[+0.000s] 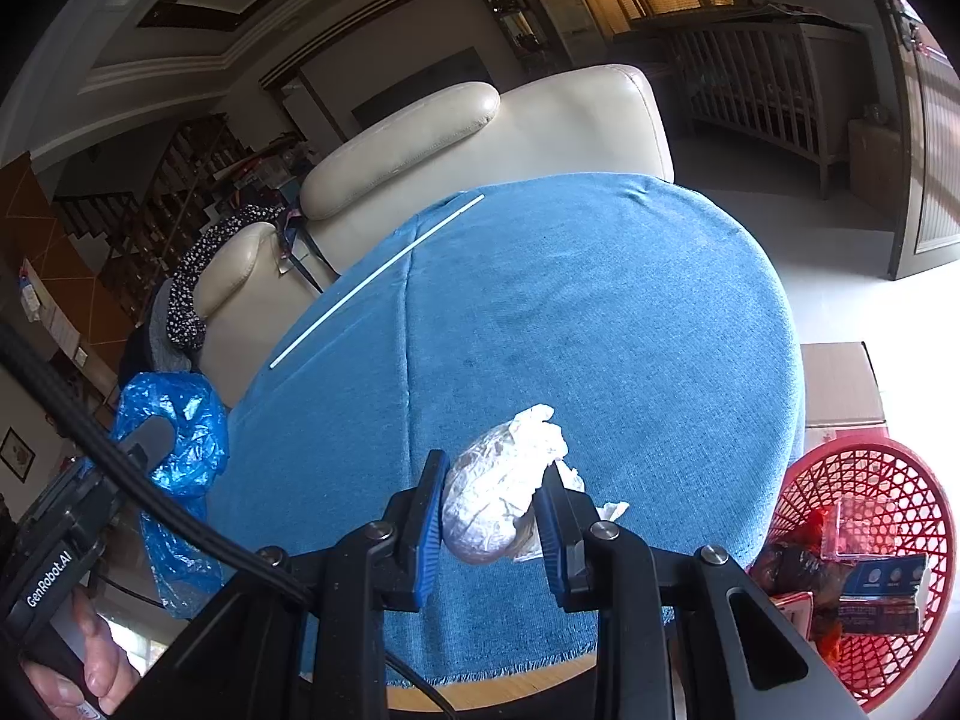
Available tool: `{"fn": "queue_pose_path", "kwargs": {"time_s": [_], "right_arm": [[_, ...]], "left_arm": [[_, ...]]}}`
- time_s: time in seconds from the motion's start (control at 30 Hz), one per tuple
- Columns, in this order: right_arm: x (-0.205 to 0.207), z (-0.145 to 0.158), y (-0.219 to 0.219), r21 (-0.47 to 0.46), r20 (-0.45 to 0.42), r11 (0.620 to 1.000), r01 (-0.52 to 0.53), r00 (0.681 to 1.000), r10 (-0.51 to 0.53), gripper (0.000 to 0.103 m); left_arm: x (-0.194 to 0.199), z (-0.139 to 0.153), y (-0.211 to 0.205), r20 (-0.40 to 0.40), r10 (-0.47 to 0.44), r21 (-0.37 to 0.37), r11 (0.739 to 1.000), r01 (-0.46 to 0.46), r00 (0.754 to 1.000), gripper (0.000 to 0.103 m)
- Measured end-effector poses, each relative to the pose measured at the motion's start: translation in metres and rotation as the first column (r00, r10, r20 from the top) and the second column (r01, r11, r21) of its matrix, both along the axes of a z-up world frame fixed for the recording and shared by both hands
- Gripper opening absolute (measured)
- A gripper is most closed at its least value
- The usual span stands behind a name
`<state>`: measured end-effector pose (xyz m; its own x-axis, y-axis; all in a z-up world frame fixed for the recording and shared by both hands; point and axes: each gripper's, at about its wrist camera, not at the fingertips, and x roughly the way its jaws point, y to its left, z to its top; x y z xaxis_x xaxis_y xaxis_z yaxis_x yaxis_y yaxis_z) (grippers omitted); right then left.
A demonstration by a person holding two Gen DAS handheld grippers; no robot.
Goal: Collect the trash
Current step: 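Hold the white tissue in the right tool while the left tool holds the blue bag, then carry the tissue over the basket and open the right tool while the left tool drops the blue bag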
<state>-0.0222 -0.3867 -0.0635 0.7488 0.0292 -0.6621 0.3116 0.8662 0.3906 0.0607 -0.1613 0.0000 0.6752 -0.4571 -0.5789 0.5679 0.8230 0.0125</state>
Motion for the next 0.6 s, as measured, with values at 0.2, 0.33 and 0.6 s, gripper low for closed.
{"fn": "queue_pose_path", "kwargs": {"time_s": [0.2, 0.33, 0.6], "right_arm": [[-0.005, 0.001, -0.005, 0.009, 0.017, 1.0, 0.011, 1.0, -0.011, 0.03], [-0.016, 0.005, -0.014, 0.013, 0.035, 0.999, 0.033, 0.999, -0.033, 0.03], [-0.046, 0.012, -0.041, 0.002, 0.061, 0.994, 0.108, 0.992, -0.108, 0.03]], "left_arm": [[-0.002, 0.002, -0.005, 0.006, -0.013, 0.007, 1.0, 0.013, 1.0, 0.052], [-0.004, 0.006, -0.01, 0.018, -0.018, 0.005, 1.0, 0.018, 1.0, 0.052], [-0.012, 0.015, -0.048, 0.04, -0.086, 0.035, 0.996, 0.085, 0.996, 0.052]]}}
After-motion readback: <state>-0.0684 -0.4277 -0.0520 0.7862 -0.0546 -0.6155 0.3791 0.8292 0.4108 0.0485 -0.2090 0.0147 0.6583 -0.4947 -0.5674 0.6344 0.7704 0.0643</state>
